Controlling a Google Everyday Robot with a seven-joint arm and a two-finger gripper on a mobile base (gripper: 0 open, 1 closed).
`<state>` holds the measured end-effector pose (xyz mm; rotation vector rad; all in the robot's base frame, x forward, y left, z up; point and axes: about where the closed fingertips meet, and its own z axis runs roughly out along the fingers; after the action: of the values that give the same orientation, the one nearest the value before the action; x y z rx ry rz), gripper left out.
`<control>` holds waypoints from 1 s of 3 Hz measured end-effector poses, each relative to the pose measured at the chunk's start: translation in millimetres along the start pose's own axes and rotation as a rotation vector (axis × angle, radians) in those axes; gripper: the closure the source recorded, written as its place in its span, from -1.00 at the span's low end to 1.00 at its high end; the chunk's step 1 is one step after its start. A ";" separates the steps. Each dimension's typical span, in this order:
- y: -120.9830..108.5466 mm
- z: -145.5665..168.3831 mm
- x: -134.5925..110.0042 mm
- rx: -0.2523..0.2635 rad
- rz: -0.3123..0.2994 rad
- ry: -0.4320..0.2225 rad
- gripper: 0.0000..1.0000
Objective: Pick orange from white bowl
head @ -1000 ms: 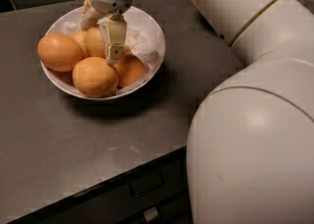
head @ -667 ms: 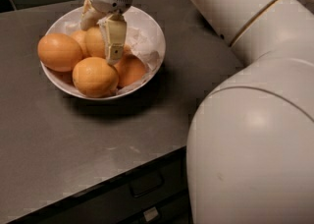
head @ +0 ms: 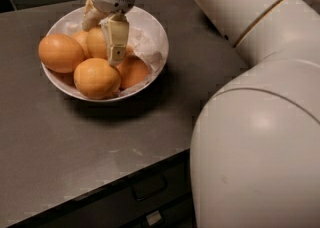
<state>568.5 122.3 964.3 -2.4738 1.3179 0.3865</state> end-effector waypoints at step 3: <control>0.2 6.4 1.1 0.001 0.000 0.000 -1.00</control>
Offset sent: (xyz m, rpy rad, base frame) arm 0.0000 0.0002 -0.0010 0.0000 0.0000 0.0000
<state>568.4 123.9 958.0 -2.4729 1.3178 0.3861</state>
